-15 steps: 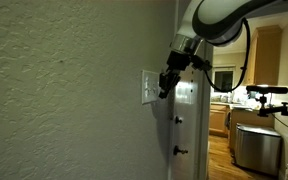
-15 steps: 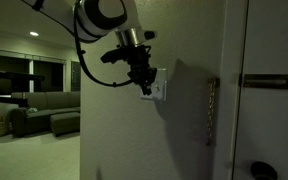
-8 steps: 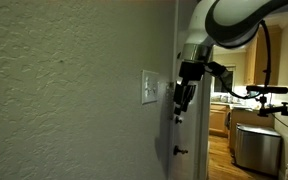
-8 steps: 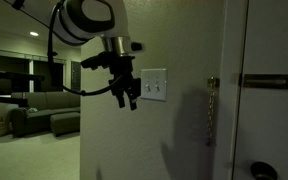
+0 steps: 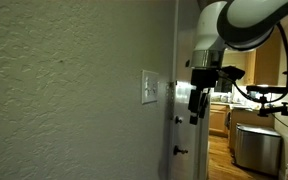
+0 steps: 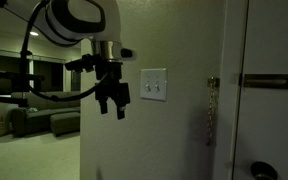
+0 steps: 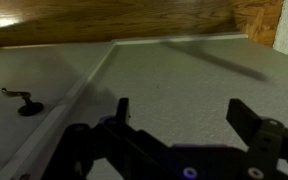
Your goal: Drop the right switch
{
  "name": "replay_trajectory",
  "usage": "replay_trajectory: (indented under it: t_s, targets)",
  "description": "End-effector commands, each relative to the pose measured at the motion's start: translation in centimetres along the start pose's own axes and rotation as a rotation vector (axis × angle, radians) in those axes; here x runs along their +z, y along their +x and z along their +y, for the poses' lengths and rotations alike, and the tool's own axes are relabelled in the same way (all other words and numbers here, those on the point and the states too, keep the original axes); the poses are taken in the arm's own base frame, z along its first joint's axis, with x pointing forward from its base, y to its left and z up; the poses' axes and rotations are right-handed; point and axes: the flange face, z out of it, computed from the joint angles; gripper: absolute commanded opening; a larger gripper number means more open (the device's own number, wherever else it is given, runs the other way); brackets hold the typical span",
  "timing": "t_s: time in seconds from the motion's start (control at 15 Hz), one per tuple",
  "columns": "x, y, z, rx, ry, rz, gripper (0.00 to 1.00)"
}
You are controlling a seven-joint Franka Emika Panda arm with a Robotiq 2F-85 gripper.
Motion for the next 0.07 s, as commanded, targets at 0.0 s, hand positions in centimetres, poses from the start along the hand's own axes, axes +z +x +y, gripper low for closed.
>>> replay_trajectory:
  t_s: [0.0]
  targets:
    - [0.03, 0.08, -0.01, 0.0, 0.0, -0.002, 1.0]
